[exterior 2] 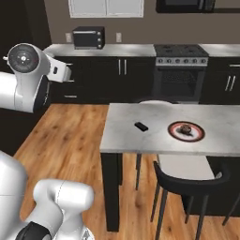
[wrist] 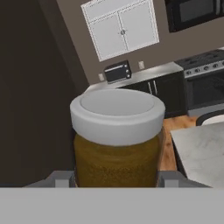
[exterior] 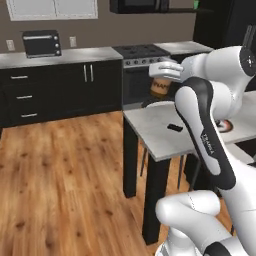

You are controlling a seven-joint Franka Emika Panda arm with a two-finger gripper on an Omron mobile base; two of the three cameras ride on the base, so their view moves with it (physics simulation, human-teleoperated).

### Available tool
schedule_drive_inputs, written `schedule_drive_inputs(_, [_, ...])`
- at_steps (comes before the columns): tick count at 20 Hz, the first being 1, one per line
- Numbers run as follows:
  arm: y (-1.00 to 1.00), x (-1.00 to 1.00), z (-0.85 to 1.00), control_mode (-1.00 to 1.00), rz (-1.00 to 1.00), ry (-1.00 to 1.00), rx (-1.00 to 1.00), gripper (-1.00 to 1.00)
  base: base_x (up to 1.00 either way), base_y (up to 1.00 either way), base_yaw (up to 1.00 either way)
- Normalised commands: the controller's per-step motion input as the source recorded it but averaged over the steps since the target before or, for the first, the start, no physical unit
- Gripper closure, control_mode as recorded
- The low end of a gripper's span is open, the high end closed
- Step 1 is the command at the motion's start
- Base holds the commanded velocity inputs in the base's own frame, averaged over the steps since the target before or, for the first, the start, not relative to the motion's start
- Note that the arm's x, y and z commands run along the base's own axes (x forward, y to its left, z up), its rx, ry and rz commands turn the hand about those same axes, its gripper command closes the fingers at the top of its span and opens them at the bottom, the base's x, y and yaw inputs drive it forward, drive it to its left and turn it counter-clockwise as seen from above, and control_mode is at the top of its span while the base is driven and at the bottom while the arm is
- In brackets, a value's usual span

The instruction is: Take the cinnamon bottle from the cabinet and place it on the dining table, next to the plate with the cupcake. Then take the chocolate from the dining counter and place it on the cupcake plate.

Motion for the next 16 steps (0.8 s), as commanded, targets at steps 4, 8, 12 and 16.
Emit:
schedule_drive_inputs(4, [0.00,0.00,0.00,1.00,0.00,0.00,0.00,1.00,0.03,-0.67,0.26])
schedule_drive_inputs(8, [0.00,0.00,0.00,1.00,0.00,0.00,0.00,1.00,0.20,-0.51,0.19])
schedule_drive_inputs(12, [0.00,0.00,0.00,1.00,0.00,0.00,0.00,1.00,0.35,-0.30,0.08])
schedule_drive_inputs(16, [0.00,0.00,0.00,1.00,0.00,0.00,0.00,1.00,0.61,-0.32,0.04])
